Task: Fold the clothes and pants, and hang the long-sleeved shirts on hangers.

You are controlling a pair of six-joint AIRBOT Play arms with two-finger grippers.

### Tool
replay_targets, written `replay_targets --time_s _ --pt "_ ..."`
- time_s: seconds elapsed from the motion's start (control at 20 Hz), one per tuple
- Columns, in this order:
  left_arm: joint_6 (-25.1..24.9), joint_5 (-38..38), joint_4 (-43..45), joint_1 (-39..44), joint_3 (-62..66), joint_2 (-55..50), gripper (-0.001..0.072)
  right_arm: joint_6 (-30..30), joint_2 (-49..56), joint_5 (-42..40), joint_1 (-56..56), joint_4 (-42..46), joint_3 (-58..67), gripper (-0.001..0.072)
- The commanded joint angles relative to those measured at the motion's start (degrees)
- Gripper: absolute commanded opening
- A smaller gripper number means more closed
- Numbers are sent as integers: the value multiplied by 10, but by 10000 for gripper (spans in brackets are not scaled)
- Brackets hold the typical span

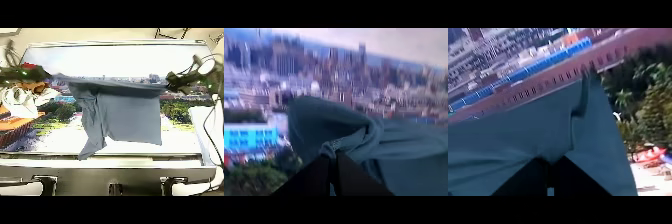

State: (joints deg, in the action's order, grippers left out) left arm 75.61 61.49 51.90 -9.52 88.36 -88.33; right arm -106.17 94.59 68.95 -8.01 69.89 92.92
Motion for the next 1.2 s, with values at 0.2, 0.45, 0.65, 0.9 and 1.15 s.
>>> replay_targets --time_s 0.2,0.45,0.65,0.9,1.15 --pt "77 119 -11 46 1 -97 336 3 45 41 -13 -50 5 274" --pt "109 269 87 2 5 -91 709 120 12 249 -133 -19 -3 609" --pt "82 207 24 39 -159 -83 706 153 -37 215 -161 6 -191 642" --pt "23 88 -76 108 -247 -88 624 187 -47 158 -160 -32 -301 677" --pt "35 72 -80 129 -247 -101 563 191 -47 147 -160 -29 -332 677"
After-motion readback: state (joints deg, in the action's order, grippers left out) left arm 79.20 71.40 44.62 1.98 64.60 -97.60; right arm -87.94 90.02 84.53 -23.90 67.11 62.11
